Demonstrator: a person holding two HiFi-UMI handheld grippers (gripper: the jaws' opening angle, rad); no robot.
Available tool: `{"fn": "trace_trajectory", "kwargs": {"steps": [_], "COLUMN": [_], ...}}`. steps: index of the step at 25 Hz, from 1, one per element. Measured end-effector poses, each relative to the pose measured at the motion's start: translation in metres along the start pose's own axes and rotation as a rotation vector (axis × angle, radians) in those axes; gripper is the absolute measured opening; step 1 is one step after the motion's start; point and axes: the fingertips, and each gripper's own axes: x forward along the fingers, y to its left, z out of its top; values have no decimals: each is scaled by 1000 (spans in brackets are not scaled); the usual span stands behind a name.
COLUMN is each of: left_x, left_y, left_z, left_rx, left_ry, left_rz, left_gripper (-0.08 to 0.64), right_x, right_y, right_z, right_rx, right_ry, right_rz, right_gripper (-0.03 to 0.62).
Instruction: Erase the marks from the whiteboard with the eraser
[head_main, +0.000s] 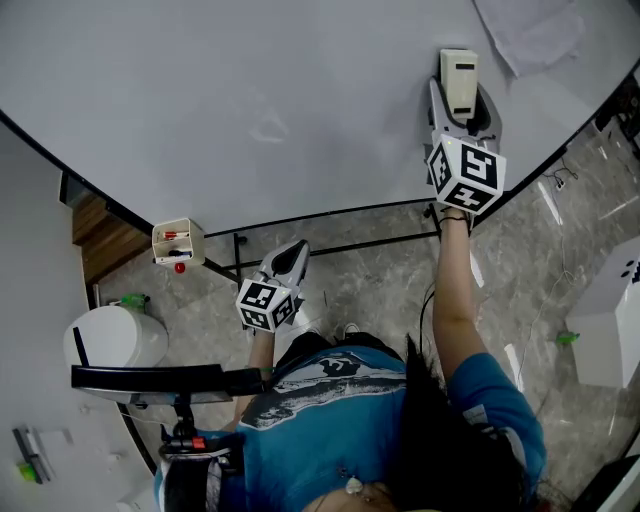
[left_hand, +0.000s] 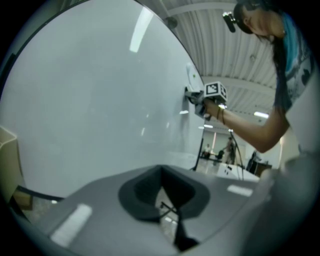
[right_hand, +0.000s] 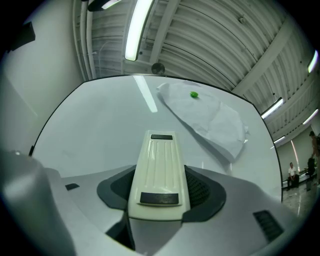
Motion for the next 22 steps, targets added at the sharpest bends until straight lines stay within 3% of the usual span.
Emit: {"fn": "trace_trajectory", "kwargs": {"steps": [8, 15, 19, 22], "left_x": [-18, -30, -41, -50], "left_y": [15, 18, 26, 33], "left_z": [0, 0, 1, -1], "left_rx": [-7, -12, -13, -18], "left_ry": [-2, -8, -13, -15], "left_rz": [28, 45, 68, 86], "left_gripper": [3, 3, 3, 3], "right_x": [-4, -19, -28, -28], "right_y": [132, 242, 283, 292], "right_z": [2, -24, -41, -47], "right_rx": [-107, -305, -325, -315], "right_ry": [-25, 13, 40, 52], "right_rz": [181, 349, 429, 433], "right_gripper": [263, 263, 263, 263]}}
